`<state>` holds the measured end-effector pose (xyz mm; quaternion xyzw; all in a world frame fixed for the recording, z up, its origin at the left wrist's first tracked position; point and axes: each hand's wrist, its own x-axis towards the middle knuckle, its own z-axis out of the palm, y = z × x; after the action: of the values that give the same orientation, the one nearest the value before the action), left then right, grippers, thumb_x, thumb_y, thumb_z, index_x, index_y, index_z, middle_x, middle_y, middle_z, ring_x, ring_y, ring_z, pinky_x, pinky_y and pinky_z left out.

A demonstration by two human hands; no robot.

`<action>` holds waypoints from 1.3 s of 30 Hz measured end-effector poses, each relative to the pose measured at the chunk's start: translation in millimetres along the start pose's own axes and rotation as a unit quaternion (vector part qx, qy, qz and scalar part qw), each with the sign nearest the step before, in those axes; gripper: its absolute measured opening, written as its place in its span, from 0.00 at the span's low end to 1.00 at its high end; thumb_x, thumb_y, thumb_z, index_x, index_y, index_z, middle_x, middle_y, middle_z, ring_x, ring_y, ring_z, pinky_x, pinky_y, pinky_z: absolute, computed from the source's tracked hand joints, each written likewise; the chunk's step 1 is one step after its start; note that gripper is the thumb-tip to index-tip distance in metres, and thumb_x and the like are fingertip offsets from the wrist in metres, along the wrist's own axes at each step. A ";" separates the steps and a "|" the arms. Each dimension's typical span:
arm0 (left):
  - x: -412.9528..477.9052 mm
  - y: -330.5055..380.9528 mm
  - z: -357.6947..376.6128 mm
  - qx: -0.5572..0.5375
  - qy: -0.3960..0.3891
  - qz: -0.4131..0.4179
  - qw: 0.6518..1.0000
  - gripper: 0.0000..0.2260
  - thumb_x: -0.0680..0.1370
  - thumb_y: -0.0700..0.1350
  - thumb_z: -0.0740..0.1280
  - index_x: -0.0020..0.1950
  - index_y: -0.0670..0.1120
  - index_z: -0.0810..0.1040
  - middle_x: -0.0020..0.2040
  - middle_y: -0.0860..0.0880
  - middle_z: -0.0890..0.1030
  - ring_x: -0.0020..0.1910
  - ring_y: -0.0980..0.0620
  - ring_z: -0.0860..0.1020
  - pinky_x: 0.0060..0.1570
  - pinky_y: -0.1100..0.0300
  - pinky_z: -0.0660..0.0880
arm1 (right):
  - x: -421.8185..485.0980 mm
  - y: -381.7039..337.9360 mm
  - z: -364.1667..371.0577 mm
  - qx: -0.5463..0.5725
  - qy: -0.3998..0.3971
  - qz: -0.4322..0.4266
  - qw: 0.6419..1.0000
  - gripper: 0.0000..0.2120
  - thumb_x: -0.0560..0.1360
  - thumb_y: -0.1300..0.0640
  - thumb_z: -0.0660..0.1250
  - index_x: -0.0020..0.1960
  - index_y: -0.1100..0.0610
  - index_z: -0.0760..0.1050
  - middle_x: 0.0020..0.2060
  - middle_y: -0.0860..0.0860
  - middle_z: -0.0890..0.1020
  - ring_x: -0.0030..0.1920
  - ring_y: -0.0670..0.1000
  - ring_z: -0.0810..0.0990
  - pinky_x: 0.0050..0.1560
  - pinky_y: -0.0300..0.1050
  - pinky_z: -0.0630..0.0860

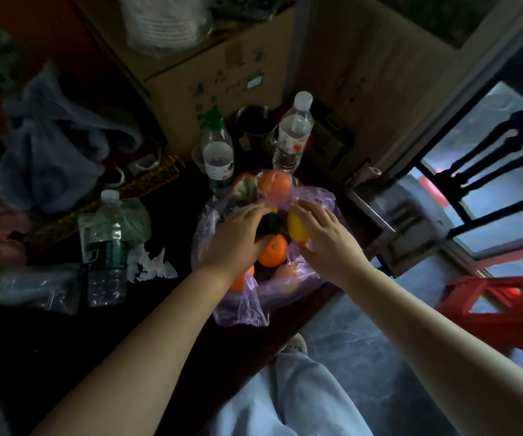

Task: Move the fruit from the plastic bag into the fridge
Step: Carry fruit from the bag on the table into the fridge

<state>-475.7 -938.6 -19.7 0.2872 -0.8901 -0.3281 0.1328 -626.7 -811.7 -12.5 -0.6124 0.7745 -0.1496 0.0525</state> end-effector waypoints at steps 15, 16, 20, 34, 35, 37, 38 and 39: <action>-31.3 155.8 -1.5 -0.175 -0.024 0.192 0.965 0.20 0.76 0.53 0.64 0.68 0.51 0.70 0.62 0.54 0.73 0.61 0.59 0.71 0.58 0.63 0.70 | -149.3 -30.6 -115.7 0.004 0.209 0.155 0.966 0.32 0.69 0.56 0.73 0.71 0.56 0.66 0.67 0.55 0.70 0.67 0.54 0.68 0.66 0.42 0.65; -38.1 169.3 -0.4 -0.191 -0.038 0.205 0.959 0.22 0.76 0.53 0.64 0.69 0.51 0.69 0.63 0.54 0.72 0.61 0.60 0.71 0.59 0.63 0.70 | -165.1 -35.1 -125.7 0.001 0.220 0.168 0.961 0.32 0.69 0.54 0.73 0.71 0.55 0.66 0.67 0.54 0.70 0.67 0.53 0.67 0.66 0.40 0.64; -74.3 223.6 5.8 -0.216 -0.115 0.286 0.926 0.33 0.71 0.50 0.70 0.74 0.48 0.62 0.67 0.52 0.69 0.65 0.60 0.67 0.61 0.71 0.67 | -238.0 -59.7 -164.1 -0.038 0.262 0.220 0.939 0.34 0.69 0.53 0.75 0.71 0.55 0.66 0.67 0.53 0.70 0.67 0.52 0.68 0.67 0.34 0.60; -343.9 365.4 43.8 -0.201 -0.278 0.532 0.774 0.38 0.69 0.38 0.75 0.74 0.49 0.61 0.65 0.48 0.70 0.62 0.50 0.73 0.59 0.53 0.74 | -550.1 -269.0 -180.9 -0.130 0.334 0.489 0.795 0.38 0.70 0.49 0.73 0.73 0.43 0.57 0.72 0.45 0.62 0.70 0.46 0.62 0.64 0.39 0.65; -366.8 375.1 44.1 -0.201 -0.289 0.551 0.757 0.36 0.69 0.39 0.74 0.73 0.50 0.62 0.67 0.49 0.70 0.63 0.50 0.72 0.59 0.52 0.74 | -571.1 -288.0 -180.6 -0.139 0.334 0.513 0.778 0.38 0.70 0.49 0.73 0.73 0.43 0.57 0.72 0.46 0.62 0.68 0.43 0.61 0.62 0.35 0.63; -412.5 395.1 44.3 -0.203 -0.302 0.593 0.718 0.33 0.69 0.42 0.74 0.71 0.52 0.64 0.66 0.52 0.71 0.63 0.52 0.72 0.58 0.51 0.74 | -612.3 -326.2 -181.8 -0.159 0.341 0.555 0.742 0.38 0.69 0.49 0.74 0.73 0.45 0.58 0.71 0.46 0.64 0.63 0.38 0.58 0.59 0.26 0.54; -435.2 405.1 44.6 -0.206 -0.311 0.611 0.698 0.33 0.69 0.42 0.74 0.71 0.51 0.65 0.66 0.51 0.72 0.62 0.53 0.72 0.59 0.53 0.73 | -631.3 -346.2 -182.6 -0.167 0.345 0.573 0.724 0.37 0.70 0.50 0.74 0.73 0.47 0.59 0.71 0.46 0.65 0.62 0.38 0.58 0.57 0.25 0.53; -458.1 414.4 44.8 -0.207 -0.323 0.627 0.678 0.33 0.69 0.42 0.74 0.71 0.50 0.65 0.66 0.50 0.72 0.62 0.53 0.73 0.59 0.56 0.73 | -649.7 -366.6 -182.6 -0.174 0.350 0.589 0.708 0.37 0.70 0.50 0.74 0.73 0.47 0.59 0.71 0.47 0.64 0.62 0.38 0.58 0.59 0.27 0.54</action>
<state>-304.1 -385.0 198.4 -0.4971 -0.7584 -0.4161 0.0681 -174.2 -229.8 203.2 0.0657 0.9530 -0.1541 -0.2523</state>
